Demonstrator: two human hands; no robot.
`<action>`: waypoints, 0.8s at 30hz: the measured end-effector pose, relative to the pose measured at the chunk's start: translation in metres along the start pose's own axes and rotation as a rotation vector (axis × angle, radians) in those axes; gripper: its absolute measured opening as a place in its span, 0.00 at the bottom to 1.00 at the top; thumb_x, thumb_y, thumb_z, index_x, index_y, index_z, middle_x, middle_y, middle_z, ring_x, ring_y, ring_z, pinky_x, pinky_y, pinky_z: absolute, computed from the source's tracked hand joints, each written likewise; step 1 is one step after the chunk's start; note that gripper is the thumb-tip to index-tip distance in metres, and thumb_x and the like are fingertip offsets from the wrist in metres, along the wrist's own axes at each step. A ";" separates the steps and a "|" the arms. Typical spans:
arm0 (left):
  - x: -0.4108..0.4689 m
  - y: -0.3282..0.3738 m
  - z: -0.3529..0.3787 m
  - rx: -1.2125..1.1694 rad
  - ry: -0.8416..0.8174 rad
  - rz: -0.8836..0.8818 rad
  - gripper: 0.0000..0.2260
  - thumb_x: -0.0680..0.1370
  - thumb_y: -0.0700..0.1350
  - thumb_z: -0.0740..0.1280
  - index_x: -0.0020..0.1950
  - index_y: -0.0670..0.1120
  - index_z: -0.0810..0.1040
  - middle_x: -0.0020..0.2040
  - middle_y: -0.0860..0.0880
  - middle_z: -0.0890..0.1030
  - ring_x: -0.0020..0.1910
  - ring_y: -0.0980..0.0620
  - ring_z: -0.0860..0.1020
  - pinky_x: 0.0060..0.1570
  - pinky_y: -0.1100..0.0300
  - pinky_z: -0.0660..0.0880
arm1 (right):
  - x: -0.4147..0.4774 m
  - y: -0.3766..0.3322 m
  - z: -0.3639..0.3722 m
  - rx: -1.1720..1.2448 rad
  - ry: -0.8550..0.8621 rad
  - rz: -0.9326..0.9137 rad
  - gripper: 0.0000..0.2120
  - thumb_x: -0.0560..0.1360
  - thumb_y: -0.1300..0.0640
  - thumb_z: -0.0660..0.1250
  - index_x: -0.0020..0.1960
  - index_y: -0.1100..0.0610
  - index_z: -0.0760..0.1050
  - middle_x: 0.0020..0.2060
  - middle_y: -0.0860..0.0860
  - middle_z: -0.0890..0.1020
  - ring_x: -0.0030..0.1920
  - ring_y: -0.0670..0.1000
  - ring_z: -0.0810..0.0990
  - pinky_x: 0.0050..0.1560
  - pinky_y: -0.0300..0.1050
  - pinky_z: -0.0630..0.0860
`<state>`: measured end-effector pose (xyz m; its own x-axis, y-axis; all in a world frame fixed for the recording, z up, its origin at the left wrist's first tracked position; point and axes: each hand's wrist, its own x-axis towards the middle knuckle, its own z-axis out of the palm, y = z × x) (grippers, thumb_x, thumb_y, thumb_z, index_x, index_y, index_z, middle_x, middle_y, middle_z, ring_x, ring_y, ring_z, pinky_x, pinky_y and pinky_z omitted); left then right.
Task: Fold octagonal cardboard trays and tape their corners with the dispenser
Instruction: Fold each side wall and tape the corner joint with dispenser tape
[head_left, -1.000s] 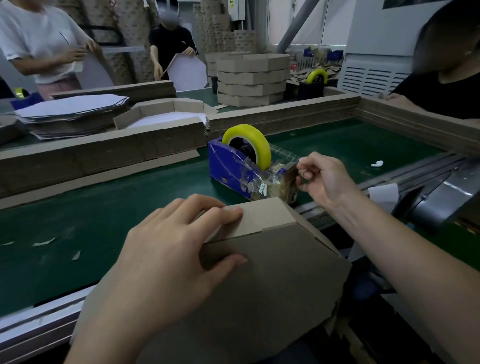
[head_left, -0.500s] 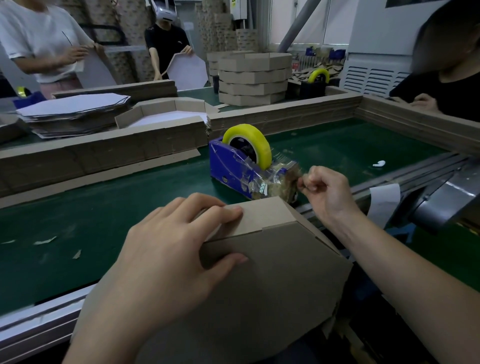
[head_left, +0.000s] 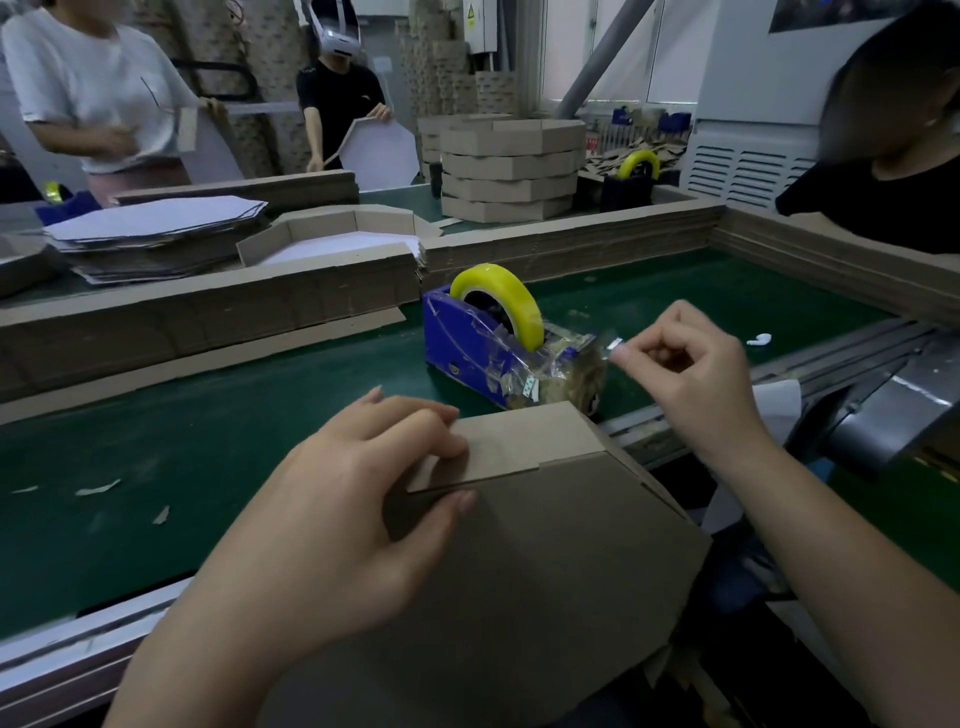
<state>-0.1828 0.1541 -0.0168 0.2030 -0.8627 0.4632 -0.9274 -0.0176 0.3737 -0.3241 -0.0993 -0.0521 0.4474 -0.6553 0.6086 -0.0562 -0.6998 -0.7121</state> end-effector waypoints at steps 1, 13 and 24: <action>-0.001 -0.001 -0.001 0.010 -0.007 0.010 0.12 0.74 0.57 0.63 0.51 0.53 0.79 0.58 0.59 0.79 0.58 0.58 0.78 0.66 0.45 0.70 | -0.001 -0.018 0.004 0.057 -0.053 -0.022 0.08 0.72 0.63 0.72 0.35 0.58 0.77 0.35 0.48 0.72 0.35 0.42 0.70 0.38 0.33 0.67; -0.053 -0.027 0.003 -0.334 0.304 -0.282 0.28 0.58 0.65 0.72 0.57 0.67 0.76 0.52 0.62 0.81 0.51 0.62 0.79 0.49 0.72 0.73 | -0.015 -0.079 0.017 0.136 -0.547 -0.106 0.04 0.76 0.56 0.68 0.47 0.55 0.80 0.50 0.49 0.76 0.49 0.50 0.78 0.48 0.46 0.77; -0.017 0.003 -0.014 -0.046 0.186 -0.096 0.28 0.63 0.69 0.68 0.56 0.54 0.82 0.51 0.66 0.80 0.52 0.68 0.77 0.50 0.71 0.74 | -0.036 -0.046 -0.001 0.364 -0.377 -0.018 0.06 0.74 0.58 0.65 0.45 0.59 0.80 0.47 0.57 0.79 0.52 0.52 0.78 0.54 0.43 0.75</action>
<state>-0.1848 0.1760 -0.0125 0.3478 -0.7500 0.5626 -0.8868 -0.0684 0.4571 -0.3390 -0.0438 -0.0409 0.7393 -0.4498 0.5011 0.2378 -0.5218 -0.8192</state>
